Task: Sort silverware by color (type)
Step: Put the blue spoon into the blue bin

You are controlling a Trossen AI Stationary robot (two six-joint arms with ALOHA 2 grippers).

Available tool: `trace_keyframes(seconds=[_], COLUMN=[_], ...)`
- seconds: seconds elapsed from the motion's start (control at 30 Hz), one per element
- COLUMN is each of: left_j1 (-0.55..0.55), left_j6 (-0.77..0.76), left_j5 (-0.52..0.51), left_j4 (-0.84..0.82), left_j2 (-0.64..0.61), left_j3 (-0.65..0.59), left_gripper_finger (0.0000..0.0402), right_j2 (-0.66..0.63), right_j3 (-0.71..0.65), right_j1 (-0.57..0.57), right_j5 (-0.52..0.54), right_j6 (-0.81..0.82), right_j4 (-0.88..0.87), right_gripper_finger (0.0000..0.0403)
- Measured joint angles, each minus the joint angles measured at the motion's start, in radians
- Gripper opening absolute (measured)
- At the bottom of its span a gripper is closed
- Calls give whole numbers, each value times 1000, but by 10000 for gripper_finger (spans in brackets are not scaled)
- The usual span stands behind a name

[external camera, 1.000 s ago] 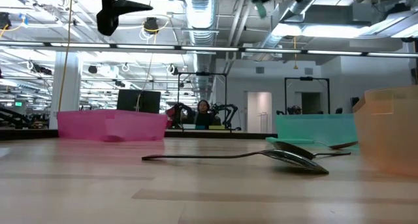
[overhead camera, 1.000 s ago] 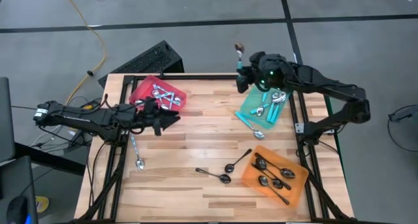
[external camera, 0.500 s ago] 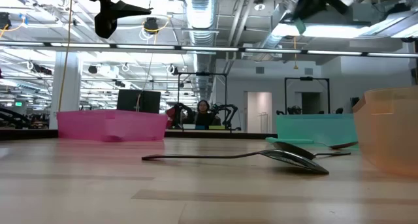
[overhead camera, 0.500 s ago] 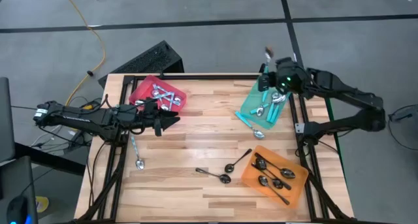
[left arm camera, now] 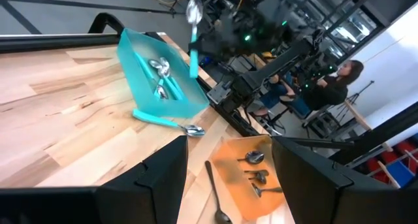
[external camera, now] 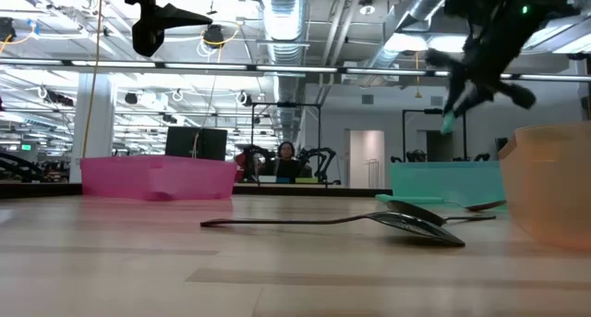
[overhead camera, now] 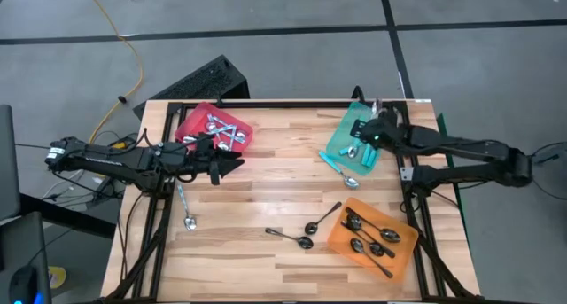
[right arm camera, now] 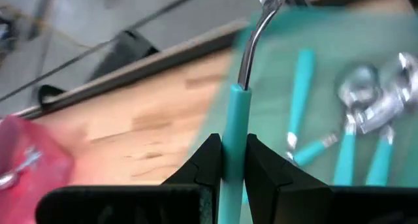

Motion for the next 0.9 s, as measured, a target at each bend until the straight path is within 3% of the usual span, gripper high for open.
trace_keyframes(seconds=[0.13,0.27,0.63,0.9], left_j1=[0,0,0,0], left_j6=[-3,-3,-47,-47], left_j5=[0,0,-1,-1], left_j4=[0,0,-53,-53], left_j2=[0,0,0,0], left_j3=[0,0,0,0], left_gripper_finger=[206,206,206,206], right_j2=[48,121,262,382], right_j3=[-49,-75,-75,-75], right_j1=[-39,-94,-191,-241], right_j5=[-17,-101,-162,-263], right_j6=[81,92,58,2], right_j4=[-11,-8,18,55], right_gripper_finger=[68,78,80,80])
